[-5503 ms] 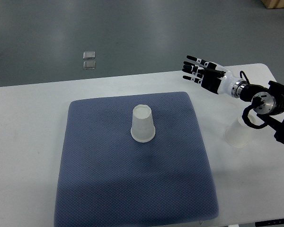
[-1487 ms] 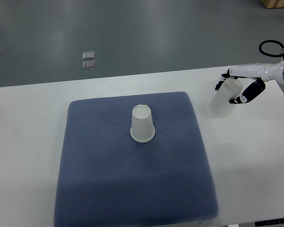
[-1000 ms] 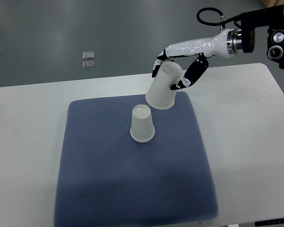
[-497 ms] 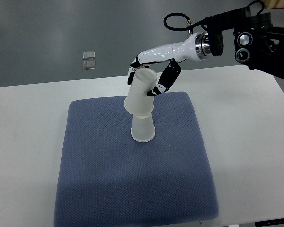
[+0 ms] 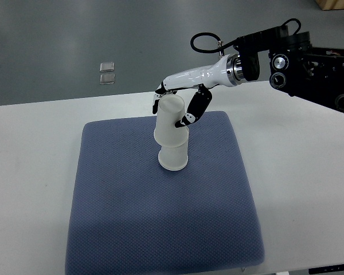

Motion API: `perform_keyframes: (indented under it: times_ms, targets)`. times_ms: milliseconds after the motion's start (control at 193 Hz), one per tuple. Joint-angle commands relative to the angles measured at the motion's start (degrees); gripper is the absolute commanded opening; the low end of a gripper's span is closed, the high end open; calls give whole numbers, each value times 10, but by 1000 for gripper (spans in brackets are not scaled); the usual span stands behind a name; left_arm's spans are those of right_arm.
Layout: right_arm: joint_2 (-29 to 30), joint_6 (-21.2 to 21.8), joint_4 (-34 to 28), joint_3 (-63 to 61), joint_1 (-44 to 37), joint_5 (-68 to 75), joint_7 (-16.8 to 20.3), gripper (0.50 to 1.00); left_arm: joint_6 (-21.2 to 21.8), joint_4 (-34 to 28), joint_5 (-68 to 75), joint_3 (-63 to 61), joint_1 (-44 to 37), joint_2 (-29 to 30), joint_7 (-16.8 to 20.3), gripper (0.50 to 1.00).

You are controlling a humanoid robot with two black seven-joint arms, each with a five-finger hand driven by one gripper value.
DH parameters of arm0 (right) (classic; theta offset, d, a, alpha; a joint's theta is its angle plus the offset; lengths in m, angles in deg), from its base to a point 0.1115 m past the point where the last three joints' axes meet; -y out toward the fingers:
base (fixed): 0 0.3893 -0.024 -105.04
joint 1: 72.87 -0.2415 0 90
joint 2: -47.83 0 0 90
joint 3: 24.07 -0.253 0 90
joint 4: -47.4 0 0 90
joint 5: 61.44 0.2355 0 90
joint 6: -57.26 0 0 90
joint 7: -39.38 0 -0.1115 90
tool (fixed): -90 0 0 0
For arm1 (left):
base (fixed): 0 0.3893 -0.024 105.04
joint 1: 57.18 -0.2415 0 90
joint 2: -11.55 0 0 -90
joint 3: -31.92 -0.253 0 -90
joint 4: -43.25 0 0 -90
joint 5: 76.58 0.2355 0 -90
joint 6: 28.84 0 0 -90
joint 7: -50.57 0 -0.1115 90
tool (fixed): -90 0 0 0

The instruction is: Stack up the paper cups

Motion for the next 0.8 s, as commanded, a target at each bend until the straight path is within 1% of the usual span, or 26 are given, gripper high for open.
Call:
perform_keyframes:
  times_ms: [0, 67, 601, 642, 699, 777, 793]
  targets:
    - [6, -2, 6, 0, 8, -1, 0, 791, 0, 0, 0, 0, 0, 0, 0, 1000]
    - [6, -2, 8, 1, 11, -3, 0, 797, 0, 0, 0, 0, 0, 0, -1, 1000]
    - [1, 4, 2, -8, 6, 3, 1, 799, 0, 0, 0, 0, -1, 0, 0, 1000]
    - [-2, 4, 3, -11, 6, 7, 0, 815, 0, 0, 0, 0, -1, 0, -1, 1000]
    - [-3, -5, 8, -22, 8, 11, -1, 862, 0, 0, 0, 0, 0, 0, 0, 1000]
    - [-5, -11, 15, -50, 20, 26, -1, 872, 0, 0, 0, 0, 0, 0, 0, 1000]
    - [-5, -11, 18, -57, 27, 32, -1, 881, 0, 0, 0, 0, 0, 0, -1, 1000]
